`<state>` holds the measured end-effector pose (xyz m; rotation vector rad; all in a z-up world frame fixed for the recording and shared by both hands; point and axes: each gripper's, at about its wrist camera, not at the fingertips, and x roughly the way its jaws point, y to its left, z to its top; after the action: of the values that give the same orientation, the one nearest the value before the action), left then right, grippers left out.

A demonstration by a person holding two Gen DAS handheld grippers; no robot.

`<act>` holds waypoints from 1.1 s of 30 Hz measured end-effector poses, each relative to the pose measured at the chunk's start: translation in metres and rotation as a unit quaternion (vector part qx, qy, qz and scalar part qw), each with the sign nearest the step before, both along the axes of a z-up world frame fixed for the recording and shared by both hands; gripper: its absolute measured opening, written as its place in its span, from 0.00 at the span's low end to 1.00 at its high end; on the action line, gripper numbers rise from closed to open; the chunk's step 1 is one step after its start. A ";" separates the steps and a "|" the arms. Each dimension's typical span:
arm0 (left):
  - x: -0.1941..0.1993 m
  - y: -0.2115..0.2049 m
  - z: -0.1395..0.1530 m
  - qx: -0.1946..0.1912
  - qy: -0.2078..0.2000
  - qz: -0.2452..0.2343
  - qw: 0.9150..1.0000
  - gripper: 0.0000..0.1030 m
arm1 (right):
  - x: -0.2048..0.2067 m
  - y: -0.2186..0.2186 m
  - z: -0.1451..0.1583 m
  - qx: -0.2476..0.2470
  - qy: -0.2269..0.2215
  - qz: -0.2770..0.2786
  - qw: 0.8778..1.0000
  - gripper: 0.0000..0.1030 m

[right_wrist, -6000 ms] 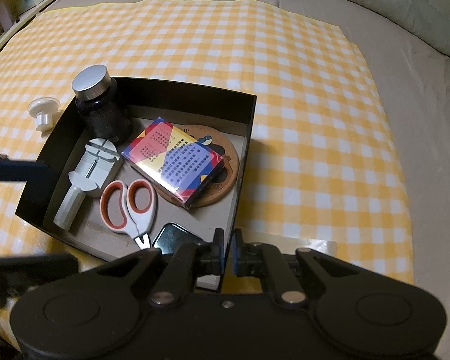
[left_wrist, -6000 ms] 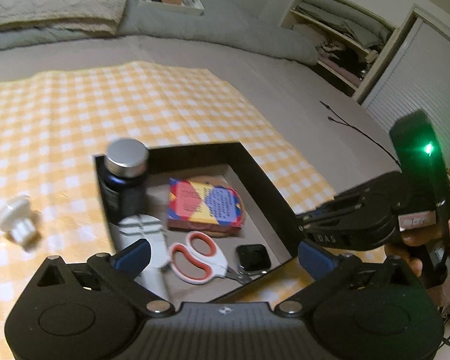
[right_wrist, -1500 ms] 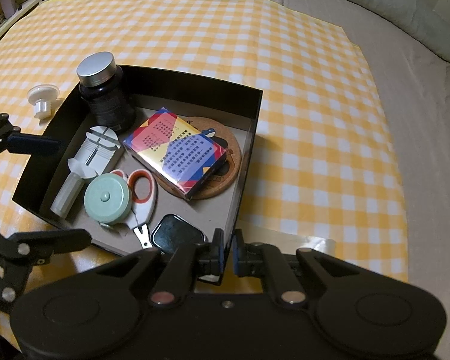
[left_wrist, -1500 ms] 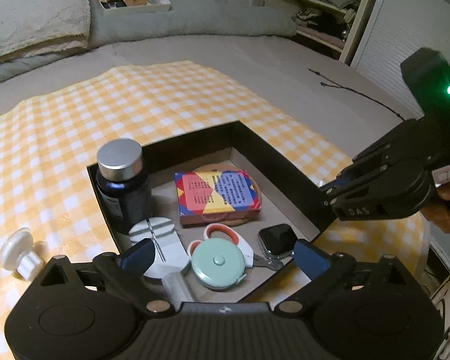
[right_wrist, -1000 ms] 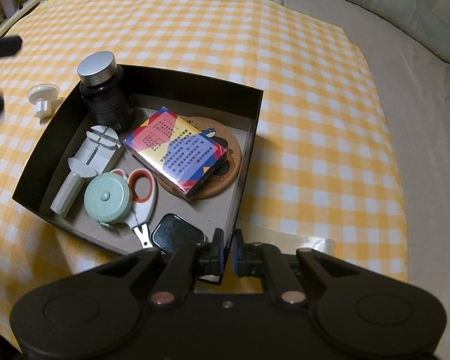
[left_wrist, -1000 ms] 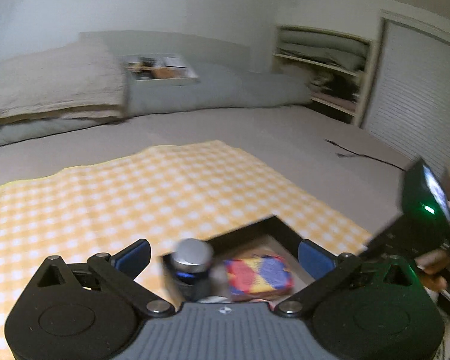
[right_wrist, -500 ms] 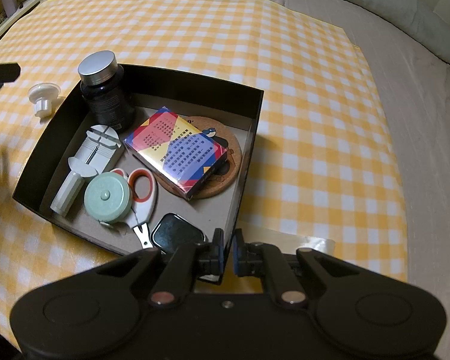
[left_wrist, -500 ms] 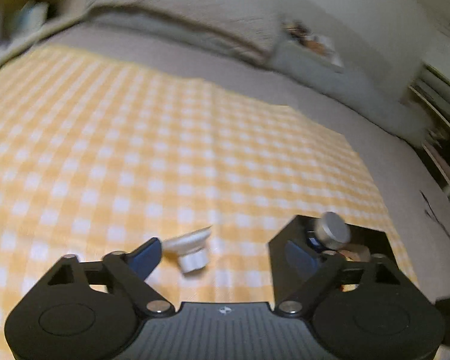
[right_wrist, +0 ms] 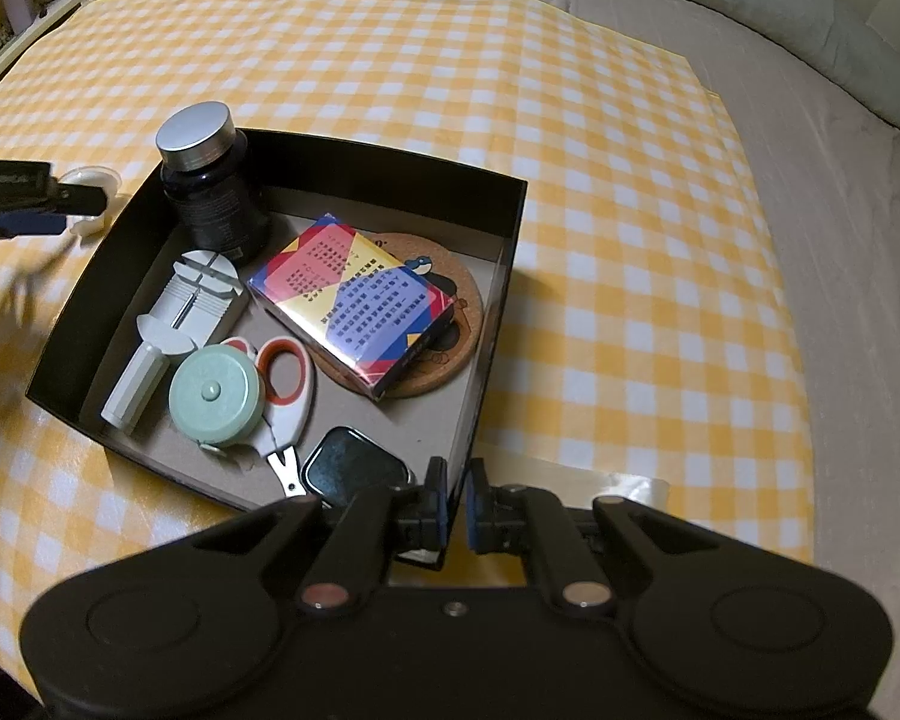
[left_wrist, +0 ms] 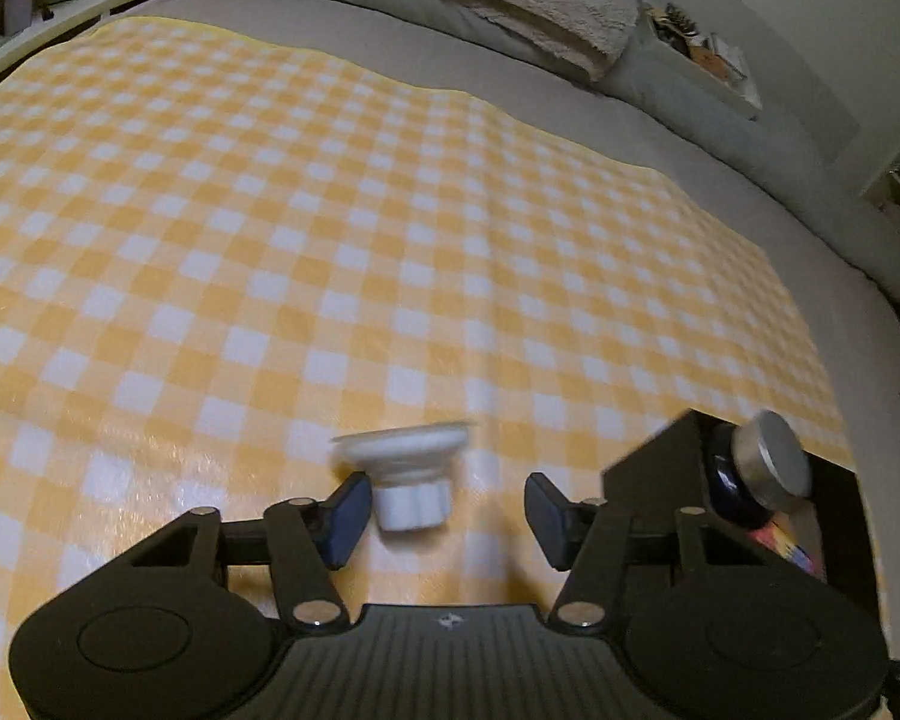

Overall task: Organize rigid objects
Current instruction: 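Move the left tool to the white suction-cup holder on the cloth, then grasp the white suction-cup holder with the left tool and lift it, then lower the suction-cup holder into the box beside the smartwatch and open the left tool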

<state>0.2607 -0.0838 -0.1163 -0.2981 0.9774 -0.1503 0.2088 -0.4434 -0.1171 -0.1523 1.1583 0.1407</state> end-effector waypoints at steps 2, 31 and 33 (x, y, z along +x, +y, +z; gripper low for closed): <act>0.005 -0.004 -0.004 0.009 -0.001 0.005 1.000 0.47 | 0.000 -0.001 0.000 0.002 0.000 0.000 1.000 0.06; -0.007 -0.033 0.075 -0.042 -0.161 -0.116 0.979 0.29 | 0.001 -0.002 -0.001 0.002 0.000 0.000 1.000 0.06; -0.016 -0.048 0.083 -0.045 -0.171 -0.154 0.972 0.29 | 0.001 -0.002 -0.001 0.003 0.000 0.000 1.000 0.06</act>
<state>0.2442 -0.1319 -0.0335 -0.1936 0.6699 -0.5143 0.2099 -0.4453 -0.1177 -0.1473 1.1582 0.1434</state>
